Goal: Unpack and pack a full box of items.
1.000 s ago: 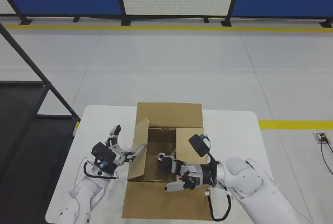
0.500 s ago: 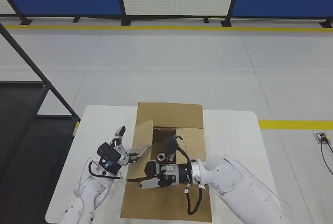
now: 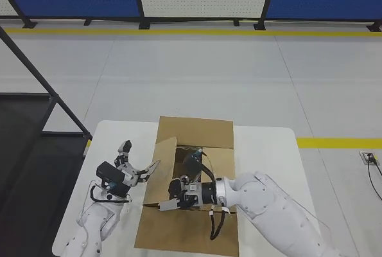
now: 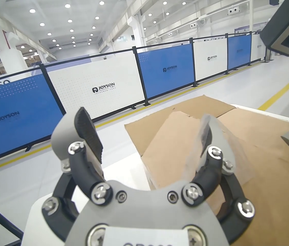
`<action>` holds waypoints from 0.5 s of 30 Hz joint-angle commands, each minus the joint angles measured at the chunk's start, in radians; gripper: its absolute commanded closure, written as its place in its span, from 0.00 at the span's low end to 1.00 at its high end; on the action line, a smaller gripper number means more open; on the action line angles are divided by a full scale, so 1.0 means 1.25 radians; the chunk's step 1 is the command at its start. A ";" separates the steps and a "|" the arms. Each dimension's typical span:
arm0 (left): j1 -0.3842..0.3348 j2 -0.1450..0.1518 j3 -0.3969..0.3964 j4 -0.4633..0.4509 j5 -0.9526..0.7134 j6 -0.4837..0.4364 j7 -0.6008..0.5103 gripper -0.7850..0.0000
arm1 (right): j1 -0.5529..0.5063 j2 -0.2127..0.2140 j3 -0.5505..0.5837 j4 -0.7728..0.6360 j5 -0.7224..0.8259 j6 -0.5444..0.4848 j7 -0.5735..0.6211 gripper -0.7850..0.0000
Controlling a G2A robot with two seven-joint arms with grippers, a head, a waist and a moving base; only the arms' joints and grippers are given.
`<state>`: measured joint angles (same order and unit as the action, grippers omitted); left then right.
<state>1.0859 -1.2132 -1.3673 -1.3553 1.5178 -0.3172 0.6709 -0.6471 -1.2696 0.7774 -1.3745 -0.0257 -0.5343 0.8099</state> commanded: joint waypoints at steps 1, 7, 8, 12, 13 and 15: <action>0.004 0.001 -0.009 -0.004 -0.008 0.005 -0.001 0.00 | -0.006 0.002 0.004 -0.011 -0.013 0.007 0.011 0.00; 0.013 0.002 -0.022 -0.012 -0.023 0.017 -0.004 0.00 | -0.013 0.003 0.007 -0.037 -0.049 0.029 0.012 0.00; 0.014 0.002 -0.022 -0.013 -0.024 0.018 -0.005 0.00 | -0.016 0.003 0.010 -0.040 -0.051 0.021 0.000 0.00; 0.018 0.002 -0.019 -0.013 -0.022 0.020 -0.004 0.00 | -0.038 0.006 0.032 -0.064 -0.046 -0.021 -0.042 0.00; 0.019 0.002 -0.018 -0.012 -0.021 0.020 -0.005 0.00 | -0.044 0.007 0.039 -0.072 -0.047 -0.028 -0.053 0.00; 0.019 0.002 -0.014 -0.010 -0.019 0.021 -0.004 0.00 | -0.060 0.009 0.051 -0.089 -0.044 -0.049 -0.077 0.00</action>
<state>1.1096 -1.2108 -1.3871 -1.3691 1.4924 -0.2912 0.6654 -0.7121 -1.2598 0.8330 -1.4749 -0.0829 -0.5823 0.7301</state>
